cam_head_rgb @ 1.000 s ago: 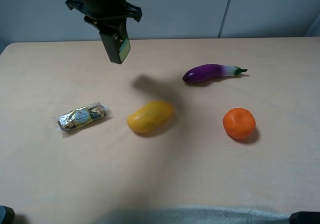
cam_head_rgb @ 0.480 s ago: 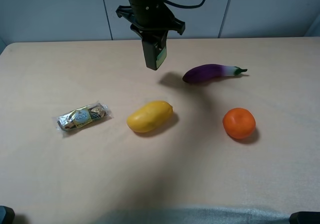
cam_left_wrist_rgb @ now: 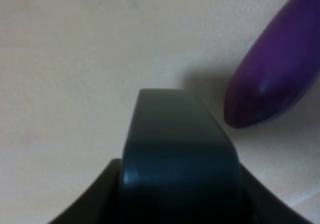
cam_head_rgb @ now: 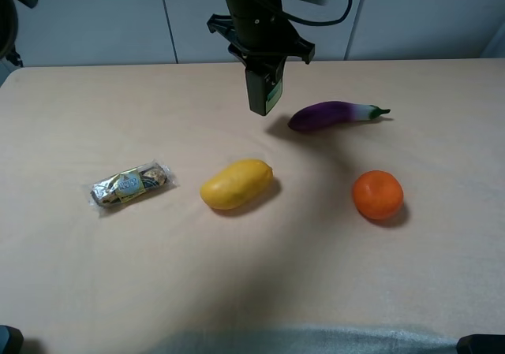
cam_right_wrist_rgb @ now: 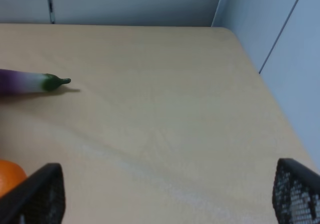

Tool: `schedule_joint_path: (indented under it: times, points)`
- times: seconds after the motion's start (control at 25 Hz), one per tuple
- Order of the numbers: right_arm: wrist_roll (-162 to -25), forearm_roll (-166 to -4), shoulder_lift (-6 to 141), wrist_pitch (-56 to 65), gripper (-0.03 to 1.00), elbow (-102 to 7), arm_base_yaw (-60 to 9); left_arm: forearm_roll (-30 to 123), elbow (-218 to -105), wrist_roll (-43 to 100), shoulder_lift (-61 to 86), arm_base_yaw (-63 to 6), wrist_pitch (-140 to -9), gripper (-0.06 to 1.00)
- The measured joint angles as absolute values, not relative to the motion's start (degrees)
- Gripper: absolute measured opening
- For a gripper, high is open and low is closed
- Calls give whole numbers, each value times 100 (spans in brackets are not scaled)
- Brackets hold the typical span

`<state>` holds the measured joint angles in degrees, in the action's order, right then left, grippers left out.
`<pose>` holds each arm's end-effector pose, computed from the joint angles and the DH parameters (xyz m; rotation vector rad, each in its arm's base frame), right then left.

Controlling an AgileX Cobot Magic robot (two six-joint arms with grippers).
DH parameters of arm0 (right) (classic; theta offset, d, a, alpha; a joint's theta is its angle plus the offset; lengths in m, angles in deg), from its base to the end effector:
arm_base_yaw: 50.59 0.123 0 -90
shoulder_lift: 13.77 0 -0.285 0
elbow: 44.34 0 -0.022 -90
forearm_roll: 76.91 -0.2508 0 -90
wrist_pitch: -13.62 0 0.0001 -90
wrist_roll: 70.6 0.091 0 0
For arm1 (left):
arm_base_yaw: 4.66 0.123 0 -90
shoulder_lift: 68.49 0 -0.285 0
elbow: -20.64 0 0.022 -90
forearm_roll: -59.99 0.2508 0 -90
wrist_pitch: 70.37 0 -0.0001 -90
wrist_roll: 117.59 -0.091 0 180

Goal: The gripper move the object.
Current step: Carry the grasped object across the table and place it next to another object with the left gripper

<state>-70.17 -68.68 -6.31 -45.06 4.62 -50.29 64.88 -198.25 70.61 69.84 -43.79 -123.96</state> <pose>-0.0038 -0.0112 0.2790 0.0056 2.0045 -0.1627 0.3958 -0.3139 0.2122 0.7571 2.5651 -0.1583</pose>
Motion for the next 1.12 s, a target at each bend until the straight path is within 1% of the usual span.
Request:
schedule_joint_path:
  times: [0.36, 1.12]
  points:
    - [-7017, -6868, -631, -4506, 63, 462, -5029, 6494, -19825, 7061, 6984, -4383, -12388, 48]
    - [-7017, -6868, -631, -4506, 63, 462, -5029, 6494, -19981, 7056, 7498, -4383, -12135, 48]
